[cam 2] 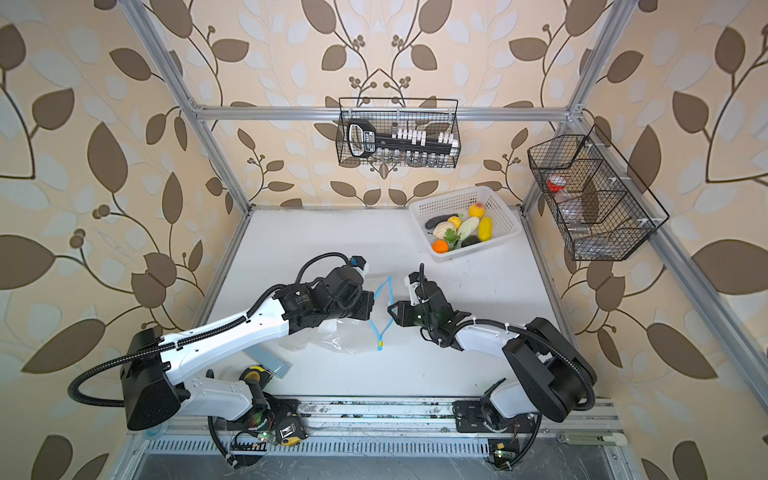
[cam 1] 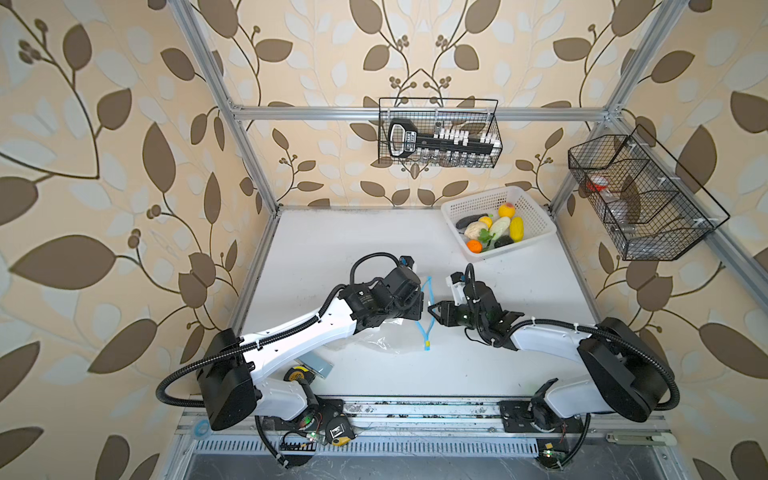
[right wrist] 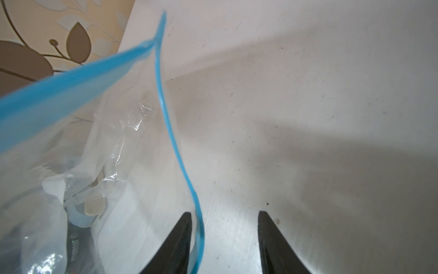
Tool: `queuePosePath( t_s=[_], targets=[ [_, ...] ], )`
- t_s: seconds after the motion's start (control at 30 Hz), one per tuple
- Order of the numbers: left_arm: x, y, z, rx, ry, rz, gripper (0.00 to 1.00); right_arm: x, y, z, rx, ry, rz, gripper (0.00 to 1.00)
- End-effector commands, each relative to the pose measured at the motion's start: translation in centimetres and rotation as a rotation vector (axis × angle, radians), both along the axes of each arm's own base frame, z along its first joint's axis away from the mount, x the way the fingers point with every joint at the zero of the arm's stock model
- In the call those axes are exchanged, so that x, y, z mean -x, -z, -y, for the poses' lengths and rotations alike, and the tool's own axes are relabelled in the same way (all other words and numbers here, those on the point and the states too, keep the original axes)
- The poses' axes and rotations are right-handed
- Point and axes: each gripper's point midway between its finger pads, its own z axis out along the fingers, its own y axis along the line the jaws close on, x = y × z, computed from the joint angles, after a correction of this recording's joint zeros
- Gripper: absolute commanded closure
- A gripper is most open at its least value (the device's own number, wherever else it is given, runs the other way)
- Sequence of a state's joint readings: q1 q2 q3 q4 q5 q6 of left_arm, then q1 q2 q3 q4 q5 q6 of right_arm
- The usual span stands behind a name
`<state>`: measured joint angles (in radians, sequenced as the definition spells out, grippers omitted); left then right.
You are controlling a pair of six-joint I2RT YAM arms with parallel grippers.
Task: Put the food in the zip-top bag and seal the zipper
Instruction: 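Release the zipper with the right gripper while the left gripper holds the bag open, then move the right gripper over the fruit basket while the left gripper holds the bag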
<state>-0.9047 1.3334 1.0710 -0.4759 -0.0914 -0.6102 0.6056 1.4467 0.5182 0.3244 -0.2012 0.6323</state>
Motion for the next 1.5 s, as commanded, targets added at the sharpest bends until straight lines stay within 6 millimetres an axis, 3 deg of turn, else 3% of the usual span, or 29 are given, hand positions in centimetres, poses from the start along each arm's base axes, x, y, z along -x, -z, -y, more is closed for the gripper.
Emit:
queuePosePath(
  t_s=[0.0,0.5,0.67,0.8,0.93,1.17,1.27,1.47],
  targets=[
    [-0.3,-1.9,-1.0,0.021,-0.050,0.067,1.00,-0.9,-0.3,0.3,0.006,0.033,0.005,0.54],
    [-1.1,-2.4,-2.3,-0.004,-0.097,0.134,1.00,-1.1,0.3,1.7,0.061,0.082,-0.006,0.52],
    [-1.4,-2.4,-1.8,-0.010,-0.082,0.138,1.00,-0.9,-3.2,1.5,0.081,0.068,0.048,0.49],
    [-1.7,-2.2,-1.6,-0.018,-0.078,0.150,1.00,-1.6,-6.2,3.4,0.116,0.113,0.108,0.47],
    [-2.2,-2.2,-1.3,-0.004,-0.077,0.158,1.00,-3.9,-8.7,6.7,0.202,0.188,0.164,0.45],
    [-3.1,-2.4,0.2,0.019,-0.037,0.141,1.00,-10.7,-11.6,12.8,0.360,0.336,0.199,0.45],
    [-3.1,-2.4,0.6,0.024,-0.018,0.125,1.00,-13.7,-12.0,13.7,0.438,0.353,0.208,0.43],
    [-3.2,-2.3,0.3,0.024,-0.023,0.116,1.00,-18.6,-10.4,13.8,0.495,0.295,0.168,0.41]
  ],
)
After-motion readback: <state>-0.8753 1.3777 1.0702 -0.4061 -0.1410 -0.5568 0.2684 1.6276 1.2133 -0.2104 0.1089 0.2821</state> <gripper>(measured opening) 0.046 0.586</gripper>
